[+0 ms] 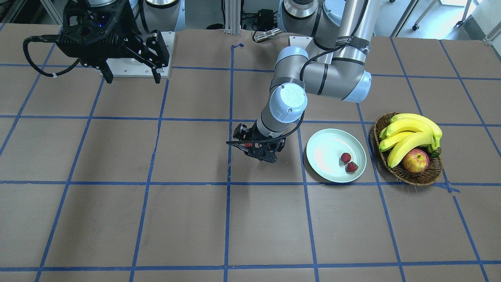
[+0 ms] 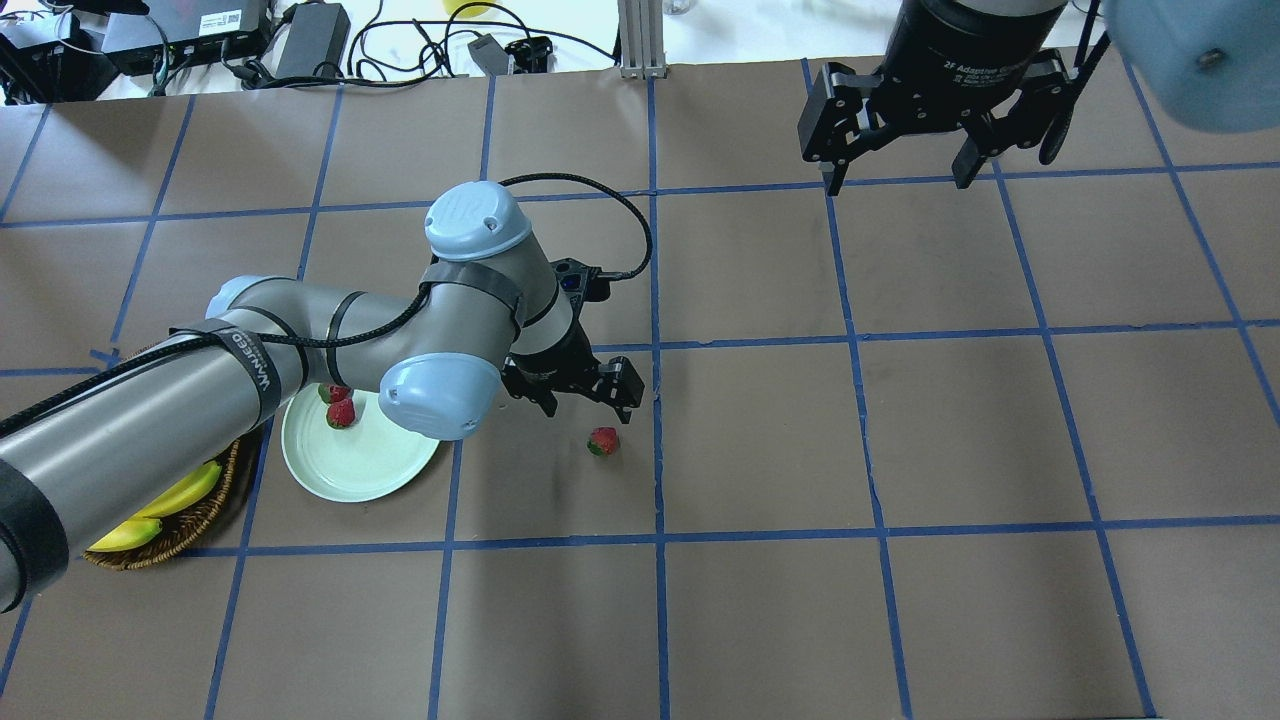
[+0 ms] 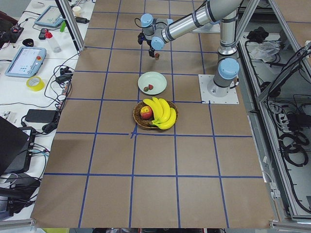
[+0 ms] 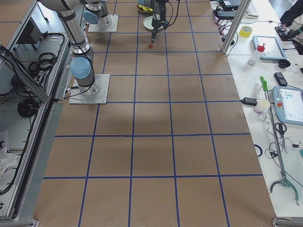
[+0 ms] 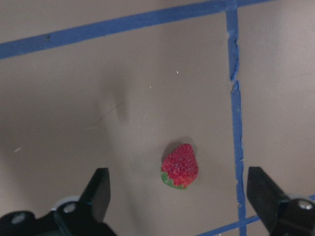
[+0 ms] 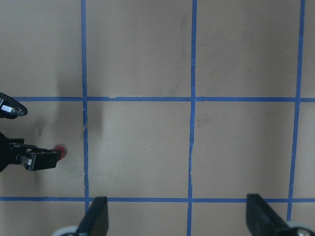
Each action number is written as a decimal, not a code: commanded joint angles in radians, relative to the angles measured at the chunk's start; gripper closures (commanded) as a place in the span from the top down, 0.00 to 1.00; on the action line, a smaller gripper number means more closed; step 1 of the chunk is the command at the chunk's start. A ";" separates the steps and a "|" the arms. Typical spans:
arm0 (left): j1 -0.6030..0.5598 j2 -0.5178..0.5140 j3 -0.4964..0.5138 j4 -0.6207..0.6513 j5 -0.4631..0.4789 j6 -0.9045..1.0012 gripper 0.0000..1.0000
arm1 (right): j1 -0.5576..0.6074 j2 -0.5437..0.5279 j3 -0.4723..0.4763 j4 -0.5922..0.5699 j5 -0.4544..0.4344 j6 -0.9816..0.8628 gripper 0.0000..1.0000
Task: Collect all strawberries into plate
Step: 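Lower the left gripper and close it on the last strawberry, then carry the strawberry with the left gripper onto the plate and release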
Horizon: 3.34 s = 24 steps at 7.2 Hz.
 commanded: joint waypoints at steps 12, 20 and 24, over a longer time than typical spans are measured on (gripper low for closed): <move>0.042 0.010 0.210 -0.211 0.047 0.015 0.00 | 0.002 0.000 0.000 -0.002 0.005 0.002 1.00; 0.396 0.022 0.079 -0.286 0.273 0.425 0.99 | 0.002 0.000 0.000 -0.002 0.005 0.002 1.00; 0.383 0.080 0.168 -0.303 0.277 0.280 1.00 | 0.002 0.000 0.001 -0.002 0.006 0.002 1.00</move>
